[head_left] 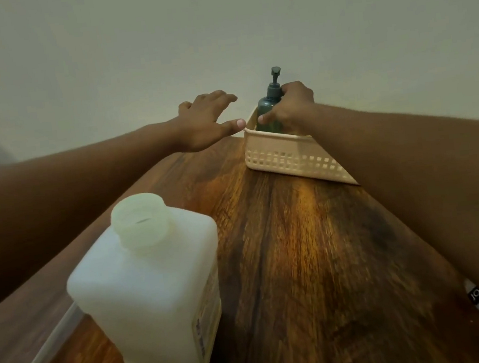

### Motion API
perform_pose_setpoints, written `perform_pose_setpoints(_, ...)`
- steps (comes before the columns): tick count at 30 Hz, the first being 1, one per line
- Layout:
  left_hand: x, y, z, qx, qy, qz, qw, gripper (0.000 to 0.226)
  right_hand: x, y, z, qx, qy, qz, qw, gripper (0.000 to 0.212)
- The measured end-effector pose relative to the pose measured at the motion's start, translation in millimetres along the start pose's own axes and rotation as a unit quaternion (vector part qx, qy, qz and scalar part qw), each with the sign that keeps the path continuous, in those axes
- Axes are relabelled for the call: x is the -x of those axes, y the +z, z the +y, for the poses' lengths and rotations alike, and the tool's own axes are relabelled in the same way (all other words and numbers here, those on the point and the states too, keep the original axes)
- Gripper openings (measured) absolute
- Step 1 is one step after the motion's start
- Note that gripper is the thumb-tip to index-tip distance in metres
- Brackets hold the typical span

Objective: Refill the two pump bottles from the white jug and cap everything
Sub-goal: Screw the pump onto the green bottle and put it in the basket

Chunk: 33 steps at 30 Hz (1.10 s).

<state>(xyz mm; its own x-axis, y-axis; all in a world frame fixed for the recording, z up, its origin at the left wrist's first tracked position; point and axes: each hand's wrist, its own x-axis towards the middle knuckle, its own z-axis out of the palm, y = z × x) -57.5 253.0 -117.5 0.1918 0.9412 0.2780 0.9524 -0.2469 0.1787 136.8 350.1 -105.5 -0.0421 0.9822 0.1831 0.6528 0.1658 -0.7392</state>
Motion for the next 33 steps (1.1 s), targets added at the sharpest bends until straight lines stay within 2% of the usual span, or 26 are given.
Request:
perform_pose_setpoints(6, 6.5, -4.1, -4.8, 0.002, -0.015, 0.004, 1.000, 0.071, -4.3, 0.2, -0.6, 0.052, -0.011, -0.001, 0.999, 0.073)
perform_pose_setpoints(10, 22.2, -16.1, -8.6, -0.005, -0.022, 0.008, 1.000, 0.071, 5.0, -10.6, 0.0, 0.048, -0.012, -0.016, 0.999, 0.072)
perform_pose_setpoints(15, 53.8, -35.0, -3.3, -0.001, -0.041, 0.014, 0.999, 0.069, 33.5, -36.7, -0.8, 0.073, -0.043, -0.029, 0.996, 0.104)
perform_pose_setpoints(23, 115.7, -76.5, 4.3, 0.005, -0.067, 0.032, 0.997, 0.068, 96.5, -71.1, -16.1, 0.070, -0.111, -0.083, 0.988, 0.117)
perform_pose_setpoints(27, 141.0, -82.0, 2.7, 0.038, -0.087, 0.034, 0.995, 0.069, 124.6, -76.1, -18.9, 0.069, -0.137, -0.099, 0.983, 0.110)
perform_pose_setpoints(31, 177.0, -93.6, 13.7, 0.134, -0.087, 0.035, 0.987, 0.071, 167.8, -86.7, -25.0, 0.045, -0.156, -0.098, 0.982, 0.092)
perform_pose_setpoints(33, 195.7, -99.6, 20.6, 0.181, -0.087, 0.035, 0.979, 0.068, 189.6, -93.2, -28.6, 0.048, -0.152, -0.096, 0.983, 0.093)
